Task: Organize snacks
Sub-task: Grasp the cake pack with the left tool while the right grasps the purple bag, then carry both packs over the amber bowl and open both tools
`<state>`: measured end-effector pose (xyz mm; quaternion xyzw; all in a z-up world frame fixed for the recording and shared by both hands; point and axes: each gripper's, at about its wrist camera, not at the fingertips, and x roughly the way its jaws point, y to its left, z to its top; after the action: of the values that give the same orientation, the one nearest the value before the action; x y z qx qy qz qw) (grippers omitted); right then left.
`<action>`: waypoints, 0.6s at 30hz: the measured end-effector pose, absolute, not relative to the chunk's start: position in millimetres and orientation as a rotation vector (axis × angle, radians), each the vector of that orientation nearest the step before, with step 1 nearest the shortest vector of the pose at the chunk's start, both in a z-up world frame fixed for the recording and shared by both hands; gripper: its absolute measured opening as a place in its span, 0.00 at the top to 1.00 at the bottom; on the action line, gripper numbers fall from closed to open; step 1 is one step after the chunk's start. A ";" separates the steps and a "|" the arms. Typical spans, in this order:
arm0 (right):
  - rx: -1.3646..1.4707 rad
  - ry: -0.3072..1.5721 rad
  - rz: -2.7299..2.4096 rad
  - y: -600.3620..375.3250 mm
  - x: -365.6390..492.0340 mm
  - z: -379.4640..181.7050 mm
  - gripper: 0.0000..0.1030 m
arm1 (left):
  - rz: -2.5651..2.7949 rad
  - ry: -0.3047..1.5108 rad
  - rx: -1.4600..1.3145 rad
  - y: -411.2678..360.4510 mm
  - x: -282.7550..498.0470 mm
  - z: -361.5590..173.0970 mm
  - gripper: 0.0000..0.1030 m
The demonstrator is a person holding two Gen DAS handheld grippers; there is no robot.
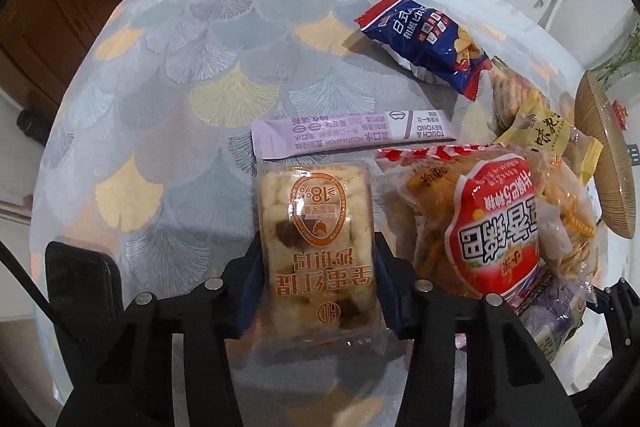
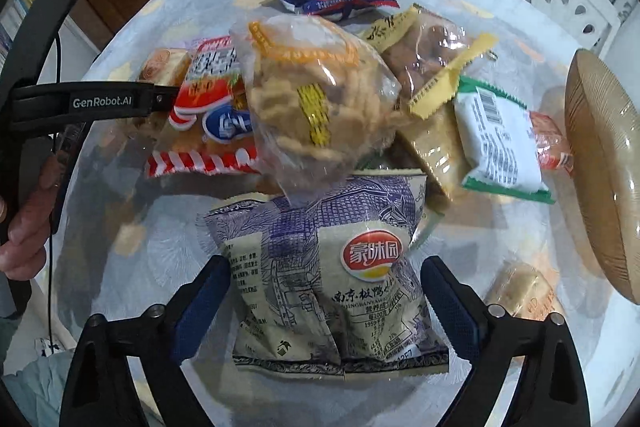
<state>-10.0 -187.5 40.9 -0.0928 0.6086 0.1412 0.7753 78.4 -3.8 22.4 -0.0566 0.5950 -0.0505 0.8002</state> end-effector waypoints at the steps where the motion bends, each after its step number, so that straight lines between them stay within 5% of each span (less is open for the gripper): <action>1: -0.199 1.316 0.317 -185.8 -10.0 41.4 0.19 | -0.109 1.274 -0.130 -2.4 77.8 22.9 0.57; 6: -0.186 1.293 0.315 -188.6 -18.0 49.1 0.27 | -0.103 1.264 -0.128 2.0 65.4 30.4 0.57; 18: -0.071 1.281 0.369 -214.1 -46.9 86.5 0.29 | -0.109 1.172 -0.142 -9.5 39.2 85.0 0.57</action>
<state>-46.9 -214.1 86.5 -0.0330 0.5942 0.1710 0.7853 39.2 -9.5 85.0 -0.0668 0.5524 -0.0513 0.8293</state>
